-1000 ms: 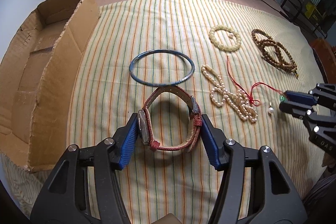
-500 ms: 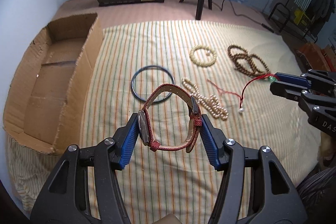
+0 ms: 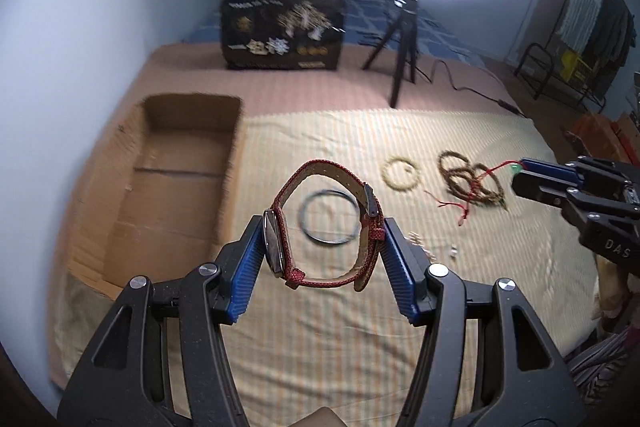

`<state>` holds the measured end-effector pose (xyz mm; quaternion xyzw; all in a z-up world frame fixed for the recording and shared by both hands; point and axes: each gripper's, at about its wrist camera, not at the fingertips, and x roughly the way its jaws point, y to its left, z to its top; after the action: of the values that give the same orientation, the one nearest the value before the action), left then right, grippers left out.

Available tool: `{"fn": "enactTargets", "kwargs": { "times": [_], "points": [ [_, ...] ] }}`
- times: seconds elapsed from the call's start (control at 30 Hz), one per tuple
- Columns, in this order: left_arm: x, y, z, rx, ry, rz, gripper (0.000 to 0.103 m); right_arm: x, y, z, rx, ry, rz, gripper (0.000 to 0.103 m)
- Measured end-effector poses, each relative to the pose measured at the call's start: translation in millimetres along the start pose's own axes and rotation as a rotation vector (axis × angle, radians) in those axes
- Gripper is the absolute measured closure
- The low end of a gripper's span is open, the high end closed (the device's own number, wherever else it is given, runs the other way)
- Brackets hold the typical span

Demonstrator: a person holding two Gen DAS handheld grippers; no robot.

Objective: Organize jewelry
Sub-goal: 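Carry the watch and jade pendant over the cardboard box with both tools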

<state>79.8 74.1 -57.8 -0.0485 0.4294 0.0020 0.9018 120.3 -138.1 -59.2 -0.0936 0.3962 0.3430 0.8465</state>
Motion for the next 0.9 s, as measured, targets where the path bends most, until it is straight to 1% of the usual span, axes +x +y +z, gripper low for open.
{"fn": "enactTargets", "kwargs": {
  "times": [0.2, 0.37, 0.57, 0.67, 0.9],
  "points": [
    [-16.8, 41.9, 10.1, -0.038, -0.040, 0.068, 0.044, -0.1, 20.9, 19.6, -0.019, -0.040, 0.019, 0.089],
    [-22.3, 79.8, 13.4, -0.073, -0.065, 0.136, 0.044, 6.3, 41.3, 38.3, -0.038, -0.061, 0.037, 0.089],
    [-21.6, 128.1, 11.8, -0.165, -0.065, 0.160, 0.044, 21.2, 65.5, 63.5, -0.069, -0.080, 0.057, 0.089],
    [-19.8, 142.1, 9.9, -0.171, -0.062, 0.184, 0.044, 31.3, 77.7, 73.7, -0.085, -0.082, 0.073, 0.089],
    [-7.1, 170.5, 3.6, -0.175, -0.032, 0.204, 0.044, 66.3, 106.7, 96.5, -0.094, -0.081, 0.129, 0.089]
  ]
}}
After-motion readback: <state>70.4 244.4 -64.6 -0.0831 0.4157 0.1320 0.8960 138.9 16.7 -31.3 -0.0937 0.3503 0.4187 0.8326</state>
